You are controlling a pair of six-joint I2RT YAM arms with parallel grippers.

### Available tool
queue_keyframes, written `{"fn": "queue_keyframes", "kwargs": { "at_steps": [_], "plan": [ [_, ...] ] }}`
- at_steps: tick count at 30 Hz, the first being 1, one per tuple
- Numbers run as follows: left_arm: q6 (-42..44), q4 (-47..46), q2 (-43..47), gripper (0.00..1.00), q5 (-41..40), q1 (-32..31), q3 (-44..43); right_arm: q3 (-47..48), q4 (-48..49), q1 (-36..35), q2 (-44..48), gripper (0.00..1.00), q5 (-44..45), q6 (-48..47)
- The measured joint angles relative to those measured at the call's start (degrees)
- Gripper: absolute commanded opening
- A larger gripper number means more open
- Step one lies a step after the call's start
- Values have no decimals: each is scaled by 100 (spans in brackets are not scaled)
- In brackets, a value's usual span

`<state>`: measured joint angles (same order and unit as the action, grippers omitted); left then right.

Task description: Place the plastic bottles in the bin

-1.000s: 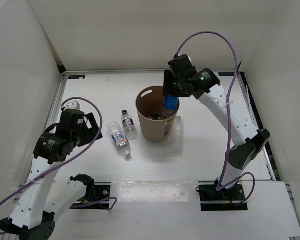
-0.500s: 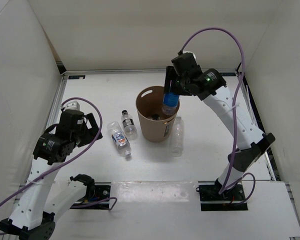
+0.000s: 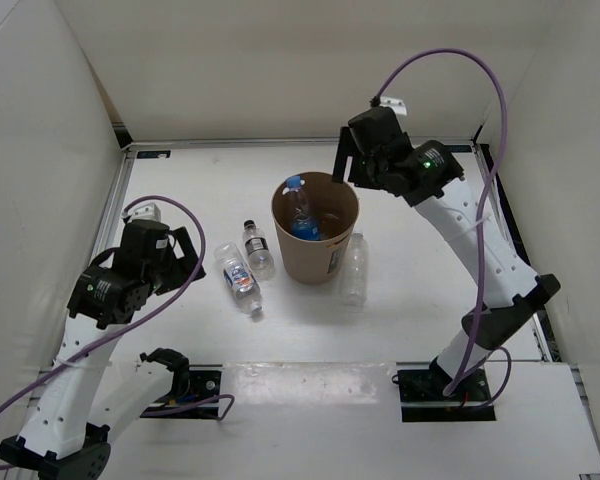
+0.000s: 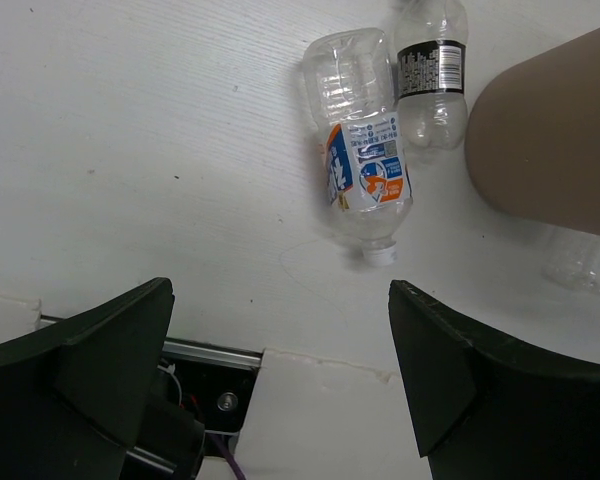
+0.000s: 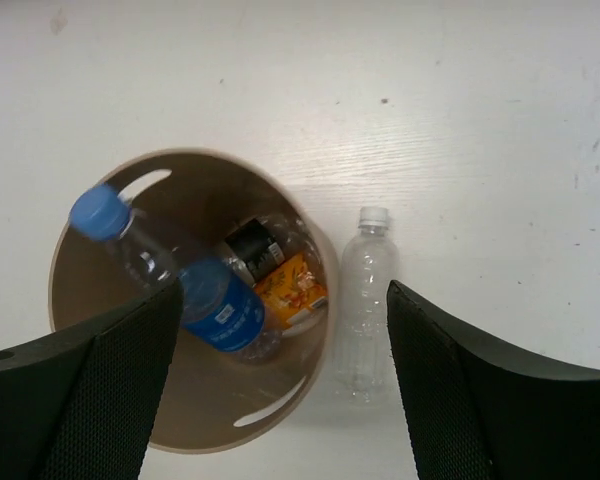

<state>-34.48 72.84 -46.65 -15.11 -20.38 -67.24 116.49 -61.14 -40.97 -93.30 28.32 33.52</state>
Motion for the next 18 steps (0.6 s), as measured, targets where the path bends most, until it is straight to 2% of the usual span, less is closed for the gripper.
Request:
{"fn": "queue_keyframes", "kwargs": {
  "at_steps": [3,5,7,10,12,15,18],
  "plan": [
    [7,0,-7,100,-9,0,4,-46,-17,254,205,84,35,188],
    [33,-2,-17,100,-9,0,2,-374,94,737,522,86,-146,444],
    [92,9,-52,100,-13,0,-13,-1010,203,1493,953,90,-393,754],
    [260,98,-216,100,-66,0,-264,-2236,503,2905,1497,90,-1058,1145],
    [361,190,-367,100,-125,0,-549,-3077,793,3574,1729,90,-1473,1292],
    [501,313,-549,100,-179,0,-1008,-3705,839,3941,1670,90,-1982,1333],
    [529,337,-614,100,-232,2,-1368,-3421,807,3939,894,90,-2321,1128]
  ]
}}
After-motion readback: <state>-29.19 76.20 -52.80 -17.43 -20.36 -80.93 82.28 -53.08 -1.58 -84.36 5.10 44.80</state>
